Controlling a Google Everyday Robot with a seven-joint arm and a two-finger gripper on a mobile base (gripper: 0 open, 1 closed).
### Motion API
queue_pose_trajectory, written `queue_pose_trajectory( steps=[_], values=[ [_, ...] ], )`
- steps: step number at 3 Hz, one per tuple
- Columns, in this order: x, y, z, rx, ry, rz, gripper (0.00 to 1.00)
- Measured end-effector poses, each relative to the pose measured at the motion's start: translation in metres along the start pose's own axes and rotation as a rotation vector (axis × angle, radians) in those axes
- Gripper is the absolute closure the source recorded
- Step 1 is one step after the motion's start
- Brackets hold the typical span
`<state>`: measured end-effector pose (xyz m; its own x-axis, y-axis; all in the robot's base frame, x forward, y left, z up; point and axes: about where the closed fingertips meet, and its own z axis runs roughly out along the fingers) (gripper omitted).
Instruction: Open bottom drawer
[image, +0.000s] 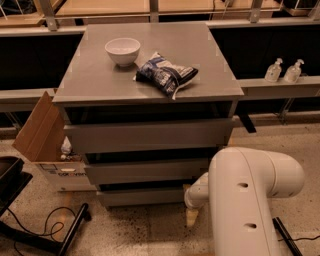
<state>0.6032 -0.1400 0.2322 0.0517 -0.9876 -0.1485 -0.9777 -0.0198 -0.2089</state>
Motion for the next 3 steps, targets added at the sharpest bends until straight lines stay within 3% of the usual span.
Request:
queue_pose_trajectory(
  steps=[1,3],
  values=[
    [-0.002,-0.017,0.016,0.059,-0.019,-0.023,0.00],
    [-0.007,-0.023,0.030,0.042,0.008,-0.030,0.00]
  ],
)
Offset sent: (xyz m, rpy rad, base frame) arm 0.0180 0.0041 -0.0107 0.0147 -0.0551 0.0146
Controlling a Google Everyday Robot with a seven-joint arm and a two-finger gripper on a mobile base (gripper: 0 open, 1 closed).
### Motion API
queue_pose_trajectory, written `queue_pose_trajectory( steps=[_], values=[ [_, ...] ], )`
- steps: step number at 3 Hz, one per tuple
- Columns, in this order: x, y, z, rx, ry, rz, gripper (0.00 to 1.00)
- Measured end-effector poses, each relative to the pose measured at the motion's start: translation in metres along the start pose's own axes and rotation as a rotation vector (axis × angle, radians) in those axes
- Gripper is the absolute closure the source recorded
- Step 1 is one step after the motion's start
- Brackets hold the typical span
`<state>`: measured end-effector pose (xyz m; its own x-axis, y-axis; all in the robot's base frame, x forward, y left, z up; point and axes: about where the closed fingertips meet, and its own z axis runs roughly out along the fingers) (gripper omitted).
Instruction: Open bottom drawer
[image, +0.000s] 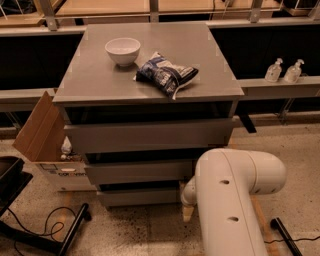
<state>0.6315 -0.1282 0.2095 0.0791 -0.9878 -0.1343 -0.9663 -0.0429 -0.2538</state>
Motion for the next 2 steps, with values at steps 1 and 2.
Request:
queue_pose_trajectory(
  steps=[1,2],
  values=[
    [0.006,-0.006,0.011,-0.012,0.047,-0.002,0.00],
    [0.014,-0.014,0.021,-0.018,0.091,-0.007,0.00]
  ],
)
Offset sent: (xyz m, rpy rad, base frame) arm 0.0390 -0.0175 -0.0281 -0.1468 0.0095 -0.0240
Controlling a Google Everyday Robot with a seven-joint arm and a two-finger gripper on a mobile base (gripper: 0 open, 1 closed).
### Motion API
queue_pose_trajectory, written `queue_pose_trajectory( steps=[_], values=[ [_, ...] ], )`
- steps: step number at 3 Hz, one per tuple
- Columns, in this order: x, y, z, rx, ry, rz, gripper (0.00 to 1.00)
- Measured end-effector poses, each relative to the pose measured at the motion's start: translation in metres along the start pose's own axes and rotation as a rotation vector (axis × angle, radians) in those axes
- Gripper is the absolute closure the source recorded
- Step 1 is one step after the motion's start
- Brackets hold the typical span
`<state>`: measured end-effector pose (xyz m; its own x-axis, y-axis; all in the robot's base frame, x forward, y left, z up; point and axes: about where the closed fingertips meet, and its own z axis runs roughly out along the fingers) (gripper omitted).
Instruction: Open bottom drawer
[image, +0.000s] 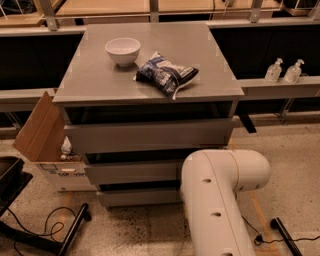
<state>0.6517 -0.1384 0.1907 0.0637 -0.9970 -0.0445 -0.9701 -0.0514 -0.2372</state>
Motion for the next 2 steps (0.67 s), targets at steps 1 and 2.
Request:
queue_pose_trajectory(
  steps=[1,2],
  values=[
    [-0.0027,-0.0047,0.0117,-0.010,0.024,-0.014,0.17],
    [-0.0042,0.0030,0.0197,-0.036,0.037,-0.013,0.41]
  ],
)
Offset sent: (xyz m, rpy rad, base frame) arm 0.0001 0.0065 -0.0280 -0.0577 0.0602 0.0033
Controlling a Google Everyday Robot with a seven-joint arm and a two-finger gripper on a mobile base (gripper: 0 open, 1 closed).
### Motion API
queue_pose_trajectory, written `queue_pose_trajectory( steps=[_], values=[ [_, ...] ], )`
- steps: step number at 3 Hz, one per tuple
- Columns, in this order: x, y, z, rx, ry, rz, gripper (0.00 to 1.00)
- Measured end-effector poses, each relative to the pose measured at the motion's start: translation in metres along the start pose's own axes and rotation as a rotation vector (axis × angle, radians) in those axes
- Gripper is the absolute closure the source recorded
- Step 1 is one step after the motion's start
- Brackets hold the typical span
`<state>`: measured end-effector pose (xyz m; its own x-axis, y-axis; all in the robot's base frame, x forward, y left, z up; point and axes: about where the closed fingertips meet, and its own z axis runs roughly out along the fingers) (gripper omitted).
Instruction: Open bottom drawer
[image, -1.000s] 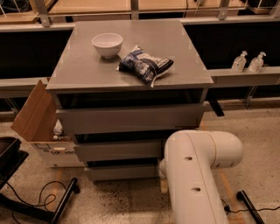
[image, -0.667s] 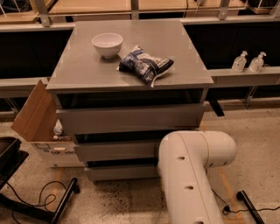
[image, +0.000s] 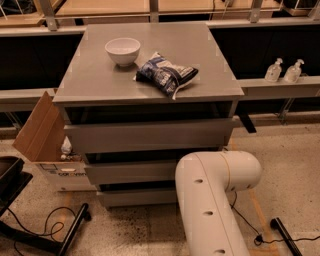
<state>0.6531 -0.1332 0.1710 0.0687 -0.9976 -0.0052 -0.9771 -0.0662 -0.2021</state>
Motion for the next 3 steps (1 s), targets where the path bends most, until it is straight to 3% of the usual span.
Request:
queue_pose_trajectory(
  steps=[1,2,3],
  values=[
    [0.041,0.007,-0.019,-0.001,0.046,0.068,0.72],
    [0.075,0.009,-0.056,0.026,0.082,0.126,0.95],
    [0.095,0.005,-0.095,0.082,0.069,0.171,1.00]
  ],
)
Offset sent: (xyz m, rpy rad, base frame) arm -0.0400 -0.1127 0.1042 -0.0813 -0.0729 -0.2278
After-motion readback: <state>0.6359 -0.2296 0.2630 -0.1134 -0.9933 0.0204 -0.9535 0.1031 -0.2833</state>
